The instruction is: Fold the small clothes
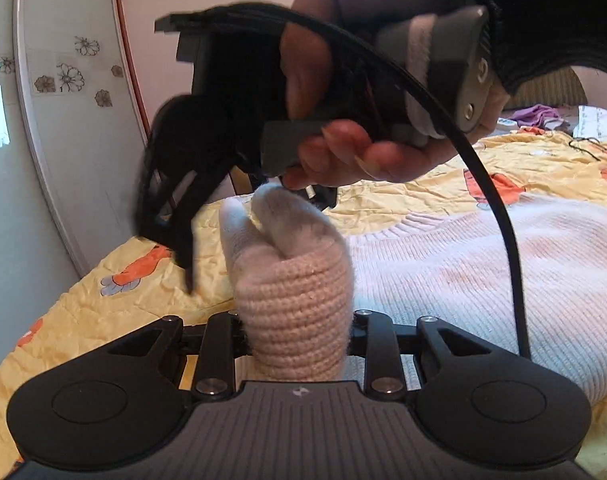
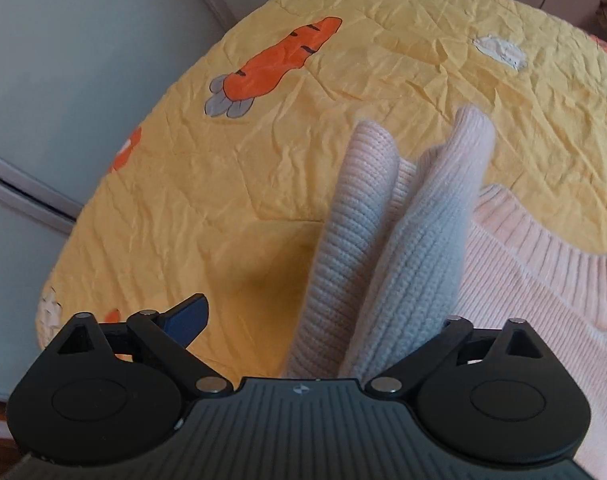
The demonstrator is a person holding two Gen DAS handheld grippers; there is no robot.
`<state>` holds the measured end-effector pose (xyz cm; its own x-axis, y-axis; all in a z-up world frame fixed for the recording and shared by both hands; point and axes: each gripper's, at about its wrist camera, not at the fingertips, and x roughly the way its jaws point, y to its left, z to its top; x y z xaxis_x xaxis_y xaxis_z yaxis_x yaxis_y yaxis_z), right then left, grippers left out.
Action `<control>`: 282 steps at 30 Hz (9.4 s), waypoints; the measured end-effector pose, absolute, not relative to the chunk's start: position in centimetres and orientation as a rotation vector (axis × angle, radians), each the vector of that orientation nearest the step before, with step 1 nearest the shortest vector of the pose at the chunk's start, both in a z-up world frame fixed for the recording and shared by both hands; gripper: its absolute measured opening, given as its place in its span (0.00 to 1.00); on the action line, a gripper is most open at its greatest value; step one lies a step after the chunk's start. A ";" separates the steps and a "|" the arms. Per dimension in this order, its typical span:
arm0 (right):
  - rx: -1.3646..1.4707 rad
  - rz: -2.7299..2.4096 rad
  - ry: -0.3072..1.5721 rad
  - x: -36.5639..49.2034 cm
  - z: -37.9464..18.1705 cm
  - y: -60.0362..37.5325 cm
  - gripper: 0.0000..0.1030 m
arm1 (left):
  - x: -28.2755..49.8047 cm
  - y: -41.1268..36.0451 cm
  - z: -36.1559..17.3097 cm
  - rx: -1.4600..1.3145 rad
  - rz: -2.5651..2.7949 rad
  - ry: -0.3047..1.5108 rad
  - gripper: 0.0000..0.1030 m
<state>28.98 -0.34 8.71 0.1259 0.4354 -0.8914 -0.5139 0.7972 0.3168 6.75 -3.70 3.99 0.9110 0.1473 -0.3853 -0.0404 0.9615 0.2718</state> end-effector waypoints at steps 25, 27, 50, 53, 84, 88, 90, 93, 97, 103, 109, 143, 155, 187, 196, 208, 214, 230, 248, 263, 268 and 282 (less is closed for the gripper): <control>0.082 0.675 1.096 24.9 9.8 -21.9 0.33 | 5.1 -17.6 5.2 0.395 -0.194 0.360 0.27; 0.099 0.655 1.092 24.4 9.4 -24.1 0.33 | 5.0 -19.1 5.3 0.391 -0.213 0.360 0.27; 0.535 0.465 0.931 19.8 7.8 -40.6 0.64 | -1.1 -14.9 6.7 0.301 -0.517 0.139 0.89; 0.605 0.467 0.835 17.4 9.5 -42.0 0.64 | -1.5 -12.3 6.2 0.329 -0.441 0.142 0.90; 0.390 0.528 0.910 17.0 8.9 -35.0 0.19 | 4.5 -7.1 3.6 0.227 -0.314 0.513 0.33; 0.398 0.489 0.970 16.6 6.3 -36.4 0.16 | 3.9 -8.2 2.3 0.318 -0.322 0.500 0.40; 0.446 0.491 0.934 16.2 5.0 -36.7 0.22 | 3.4 -7.5 2.9 0.284 -0.354 0.500 0.43; 0.524 0.480 0.912 15.5 5.3 -37.3 0.32 | 1.5 -5.3 4.8 0.217 -0.438 0.439 0.46; 0.646 0.495 0.867 12.1 7.2 -38.8 0.57 | 0.5 -3.6 6.3 0.240 -0.392 0.358 0.64; 0.645 0.497 0.942 7.9 7.3 -39.0 0.64 | 1.8 -4.5 5.9 0.237 -0.416 0.354 0.64; 0.619 0.485 1.018 7.6 5.2 -36.9 0.65 | 4.6 -7.5 4.5 0.191 -0.538 0.469 0.72; 0.699 0.309 0.922 17.8 3.3 -41.1 0.90 | 22.0 2.1 -0.1 -0.791 -0.437 0.930 0.85; 0.572 0.432 0.905 20.2 2.3 -35.3 0.61 | 25.3 -1.2 2.7 -0.542 -0.461 0.941 0.40; 0.512 0.498 0.903 20.1 2.0 -26.2 0.84 | 21.6 8.1 1.5 -0.682 -0.331 0.855 0.58; 0.550 0.536 0.918 17.0 2.3 -26.3 0.64 | 18.8 8.1 2.2 -0.552 -0.316 0.843 0.67; 0.662 0.496 0.920 14.7 2.7 -28.9 0.90 | 14.4 6.8 3.3 -0.425 -0.217 0.776 0.85; 0.513 0.501 0.900 13.8 1.8 -25.5 0.87 | 14.5 4.2 3.3 -0.329 -0.189 0.767 0.85; 0.472 0.480 0.899 12.8 2.1 -25.0 0.81 | 14.1 3.7 3.4 -0.265 -0.189 0.784 0.77; 0.643 0.498 0.911 10.6 3.3 -27.4 0.73 | 12.0 8.7 4.3 -0.482 -0.238 0.765 0.83; 0.580 0.519 0.877 12.6 4.4 -25.2 0.64 | 12.6 8.5 5.1 -0.575 -0.326 0.841 0.49; 0.606 0.525 0.929 11.5 2.0 -26.0 0.65 | 12.2 9.0 1.7 -0.607 -0.311 0.862 0.68; 0.645 0.497 0.935 11.0 1.9 -24.9 0.70 | 10.4 7.5 4.8 -0.494 -0.285 0.829 0.44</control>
<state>11.03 -24.91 1.94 0.5080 0.6436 -0.5725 -0.1143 0.7092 0.6957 10.39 7.46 4.85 0.6475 -0.4271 -0.6311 0.0511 0.8507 -0.5232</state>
